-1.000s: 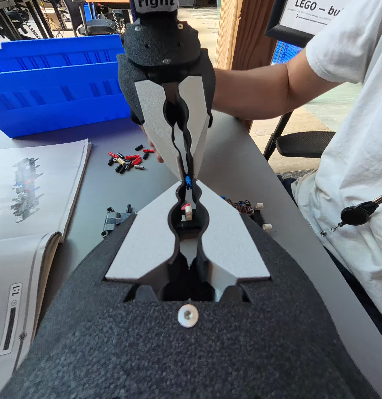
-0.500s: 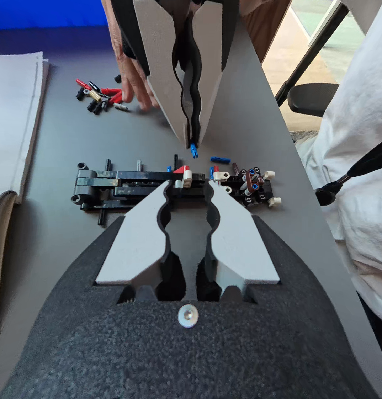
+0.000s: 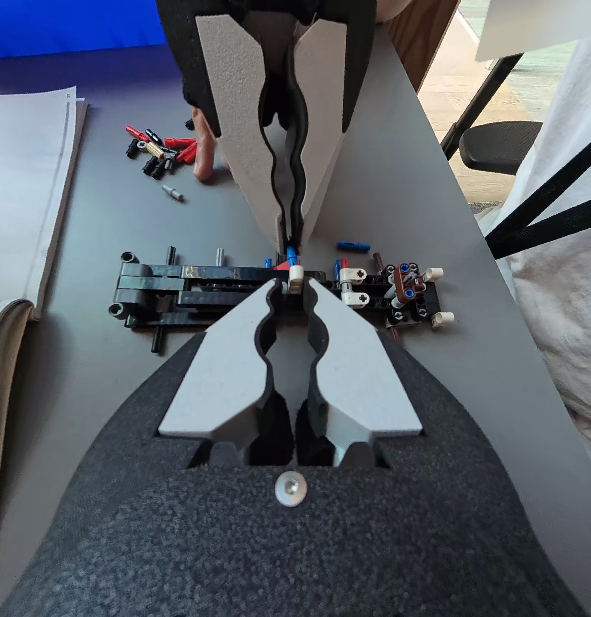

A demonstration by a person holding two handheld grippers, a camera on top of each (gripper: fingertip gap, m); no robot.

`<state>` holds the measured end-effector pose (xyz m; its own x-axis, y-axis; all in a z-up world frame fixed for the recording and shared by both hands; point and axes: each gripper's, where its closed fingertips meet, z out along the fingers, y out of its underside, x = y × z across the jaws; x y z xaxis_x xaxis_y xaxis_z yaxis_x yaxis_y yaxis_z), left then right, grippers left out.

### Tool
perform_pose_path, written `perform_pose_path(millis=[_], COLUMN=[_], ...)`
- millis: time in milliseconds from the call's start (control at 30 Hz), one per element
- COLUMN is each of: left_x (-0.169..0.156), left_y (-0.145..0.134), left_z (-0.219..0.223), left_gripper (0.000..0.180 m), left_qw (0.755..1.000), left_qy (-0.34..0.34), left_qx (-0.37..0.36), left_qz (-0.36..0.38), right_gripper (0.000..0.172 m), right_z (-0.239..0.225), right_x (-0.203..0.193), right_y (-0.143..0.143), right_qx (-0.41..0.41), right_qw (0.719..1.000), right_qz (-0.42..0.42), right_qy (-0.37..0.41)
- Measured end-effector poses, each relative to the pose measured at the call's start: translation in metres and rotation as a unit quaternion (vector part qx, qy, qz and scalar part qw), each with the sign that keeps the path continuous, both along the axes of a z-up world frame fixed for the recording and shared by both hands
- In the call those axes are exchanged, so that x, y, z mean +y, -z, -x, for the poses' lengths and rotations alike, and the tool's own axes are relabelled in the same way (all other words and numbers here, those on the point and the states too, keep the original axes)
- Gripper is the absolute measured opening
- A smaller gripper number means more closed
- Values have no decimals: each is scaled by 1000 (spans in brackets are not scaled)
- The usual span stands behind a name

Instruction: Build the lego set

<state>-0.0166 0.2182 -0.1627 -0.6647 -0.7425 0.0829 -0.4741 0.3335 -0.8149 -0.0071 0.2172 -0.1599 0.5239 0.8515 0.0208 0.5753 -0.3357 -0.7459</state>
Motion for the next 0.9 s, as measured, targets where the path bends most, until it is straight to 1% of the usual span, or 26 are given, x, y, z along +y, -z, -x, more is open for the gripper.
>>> perform_pose_path(millis=[67,233,500,733,800,900], left_x=[-2,-2,1,1,1,2], left_y=[0,1,1,1,1,1], left_z=[-1,-1,-3,-2,-2,-2], left_gripper=[6,6,6,6,6,6], left_qw=[1000,1000,1000,999,999,999], left_qy=[3,1,-5,-7,-8,-9], left_qx=[-5,-12,-13,-13,-12,-11], left_qz=[2,-14,-15,-31,-31,-38], right_gripper=[2,2,2,2,2,2], right_z=[1,3,3,-1,3,3], right_x=[-1,-2,-1,0,-1,-1], right_y=[-1,-3,0,5,1,1], right_qx=[-4,16,19,10,20,14], right_qw=[1000,999,997,996,996,996], right_qz=[4,35,76,87,85,82], right_qy=[-13,-17,10,13,8,11])
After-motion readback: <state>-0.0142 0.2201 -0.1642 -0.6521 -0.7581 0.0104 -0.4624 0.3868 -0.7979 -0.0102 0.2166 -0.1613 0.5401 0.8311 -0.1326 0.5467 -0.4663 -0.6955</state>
